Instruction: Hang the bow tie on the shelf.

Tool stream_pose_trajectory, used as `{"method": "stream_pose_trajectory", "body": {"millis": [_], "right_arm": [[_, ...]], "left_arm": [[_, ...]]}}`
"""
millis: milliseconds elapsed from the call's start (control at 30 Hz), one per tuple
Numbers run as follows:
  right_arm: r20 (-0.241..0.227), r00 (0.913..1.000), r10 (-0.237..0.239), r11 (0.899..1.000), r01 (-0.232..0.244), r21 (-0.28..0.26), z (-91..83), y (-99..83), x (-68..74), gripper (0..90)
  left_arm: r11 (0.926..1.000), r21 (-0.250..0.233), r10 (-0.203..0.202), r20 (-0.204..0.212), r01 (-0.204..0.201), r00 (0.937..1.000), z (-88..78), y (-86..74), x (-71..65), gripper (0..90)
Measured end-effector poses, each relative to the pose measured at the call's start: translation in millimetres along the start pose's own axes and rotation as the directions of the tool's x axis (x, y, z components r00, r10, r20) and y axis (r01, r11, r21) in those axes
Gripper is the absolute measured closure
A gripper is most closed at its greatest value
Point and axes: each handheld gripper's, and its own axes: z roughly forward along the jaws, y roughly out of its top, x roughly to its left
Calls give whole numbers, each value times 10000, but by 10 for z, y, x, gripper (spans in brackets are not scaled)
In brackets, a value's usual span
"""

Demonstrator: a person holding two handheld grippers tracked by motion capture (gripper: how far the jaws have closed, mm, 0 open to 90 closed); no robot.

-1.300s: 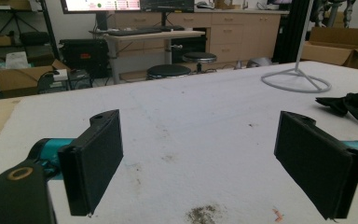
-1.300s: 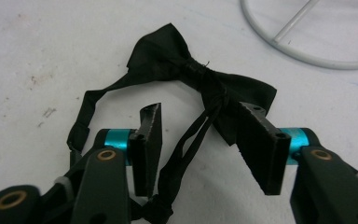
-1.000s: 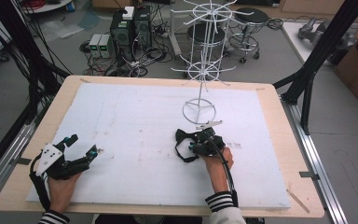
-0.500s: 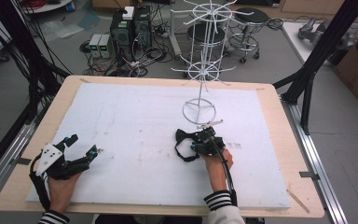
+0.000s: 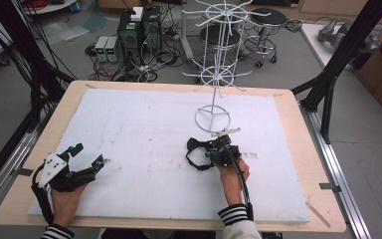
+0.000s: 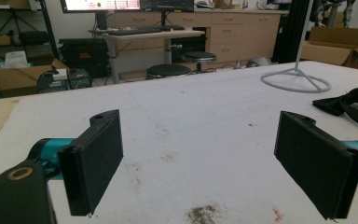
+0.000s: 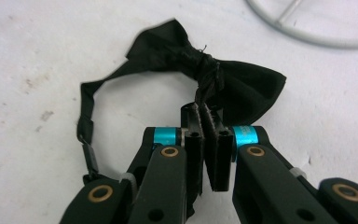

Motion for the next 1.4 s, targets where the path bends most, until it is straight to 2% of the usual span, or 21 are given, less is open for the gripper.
{"method": "stream_pose_trajectory", "body": {"millis": [67,167,267,467,500,533,567,600,633,733,867,900,967,1000,1033,1067,1100,1167,1300,1367,1400], "right_arm": [[-1,10000,-59,9999,59,-127,-12,2,8,870],[62,9990,-433,9964,436,-729,-87,17,44,870],[108,9981,-613,9929,621,-1016,-126,21,60,871],[151,9944,-1043,9674,1050,-2306,-279,27,86,871],[151,9944,-1043,9674,1050,-2306,-279,27,86,871],[166,9939,-1094,9620,1101,-2500,-304,28,90,872],[164,9933,-1146,9501,1144,-2902,-356,29,99,872],[164,9933,-1146,9501,1144,-2902,-356,29,99,872],[214,9917,-1272,9339,1270,-3343,-407,31,103,872],[293,9902,-1364,9128,1372,-3847,-479,28,112,872],[315,9910,-1304,8931,1312,-4304,-559,15,111,872],[315,9910,-1304,8931,1312,-4304,-559,15,111,872],[342,9903,-1349,8806,1357,-4541,-618,18,108,872],[342,9903,-1349,8806,1357,-4541,-618,18,108,872],[346,9900,-1365,8729,1367,-4684,-667,29,118,872],[346,9900,-1365,8729,1367,-4684,-667,29,118,872],[351,9887,-1459,8617,1444,-4865,-716,54,123,872],[367,9879,-1509,8571,1492,-4931,-742,67,132,872],[472,9856,-1623,8397,1631,-5181,-853,136,157,872],[557,9837,-1710,8263,1740,-5357,-947,200,168,872],[557,9837,-1710,8263,1740,-5357,-947,200,168,872]], "left_arm": [[10000,1,-3,4,3,10000,0,0,0,157],[10000,-13,-1,0,1,10000,0,0,-1,157],[10000,-17,4,-3,-4,10000,0,-1,-2,157],[10000,-30,18,-16,-18,10000,-4,-1,-3,157],[10000,-32,16,-19,-16,10000,-4,-1,-4,157],[10000,-34,24,-19,-24,10000,-4,-1,-3,157],[10000,-30,20,-16,-20,10000,-4,-1,-3,157],[10000,-31,15,-20,-15,10000,-4,-1,-4,157],[10000,-37,22,-18,-22,10000,-4,-1,-3,157],[10000,-42,25,-18,-25,10000,-5,-1,-3,157],[10000,-62,18,-18,-19,10000,-4,-2,-5,157],[10000,-64,12,-21,-13,10000,-4,-2,-6,157],[10000,-71,25,-18,-25,10000,-5,-2,-4,157],[10000,-71,25,-18,-25,10000,-5,-2,-4,157],[10000,-72,33,-22,-34,10000,-5,-2,-3,157],[10000,-72,33,-22,-34,10000,-5,-2,-3,157],[10000,-71,43,-17,-43,10000,-6,-2,-4,157],[10000,-74,39,-18,-39,10000,-6,-3,-5,157],[10000,-70,43,-17,-43,10000,-6,-2,-3,157],[10000,-71,22,-23,-22,10000,-4,-2,-5,157],[10000,-71,22,-23,-22,10000,-4,-2,-5,157]]}}
